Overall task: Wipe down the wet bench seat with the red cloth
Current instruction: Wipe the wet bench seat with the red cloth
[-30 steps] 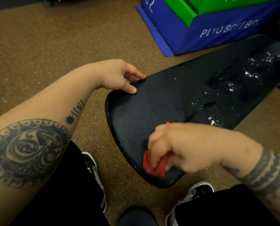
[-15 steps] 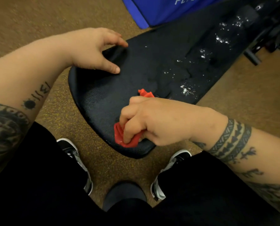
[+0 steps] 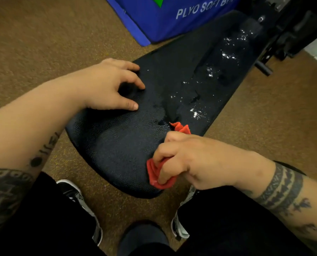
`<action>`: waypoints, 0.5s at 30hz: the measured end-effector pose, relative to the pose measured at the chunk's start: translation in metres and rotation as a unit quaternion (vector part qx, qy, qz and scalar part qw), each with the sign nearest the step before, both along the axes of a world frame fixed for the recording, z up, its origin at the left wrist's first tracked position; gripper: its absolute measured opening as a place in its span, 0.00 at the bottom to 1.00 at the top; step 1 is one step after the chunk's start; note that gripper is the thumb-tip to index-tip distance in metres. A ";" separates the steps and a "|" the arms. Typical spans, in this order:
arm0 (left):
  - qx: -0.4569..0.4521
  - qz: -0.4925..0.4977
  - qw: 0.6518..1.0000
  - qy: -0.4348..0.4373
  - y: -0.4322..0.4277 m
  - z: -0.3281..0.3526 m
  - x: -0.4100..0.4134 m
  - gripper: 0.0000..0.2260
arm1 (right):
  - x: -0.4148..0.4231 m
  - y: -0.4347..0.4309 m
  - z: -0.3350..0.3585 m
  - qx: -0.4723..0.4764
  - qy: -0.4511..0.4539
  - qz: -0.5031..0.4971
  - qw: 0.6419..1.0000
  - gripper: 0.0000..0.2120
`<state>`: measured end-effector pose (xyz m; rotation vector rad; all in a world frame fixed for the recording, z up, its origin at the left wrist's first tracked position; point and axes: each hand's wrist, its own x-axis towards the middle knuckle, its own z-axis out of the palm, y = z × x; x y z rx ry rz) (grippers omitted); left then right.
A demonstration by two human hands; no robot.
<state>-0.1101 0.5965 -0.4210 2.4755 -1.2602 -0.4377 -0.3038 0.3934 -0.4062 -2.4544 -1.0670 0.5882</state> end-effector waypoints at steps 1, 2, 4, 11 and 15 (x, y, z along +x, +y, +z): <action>0.000 -0.002 1.000 0.000 0.000 0.001 0.001 0.30 | 0.000 -0.007 0.001 -0.014 0.008 0.001 1.000 0.21; -0.002 -0.004 1.000 0.001 0.000 0.002 0.001 0.29 | 0.001 -0.013 0.003 -0.032 0.013 0.003 0.999 0.20; -0.016 -0.001 1.000 -0.002 0.003 0.002 0.002 0.25 | 0.005 -0.026 0.009 -0.059 0.005 -0.005 0.998 0.20; -0.058 0.019 0.998 -0.008 0.000 0.002 0.002 0.23 | 0.007 -0.012 0.011 -0.011 -0.058 -0.040 0.997 0.19; -0.052 0.053 0.997 0.001 0.003 0.004 0.003 0.22 | 0.004 -0.033 0.005 -0.043 -0.007 -0.040 0.998 0.19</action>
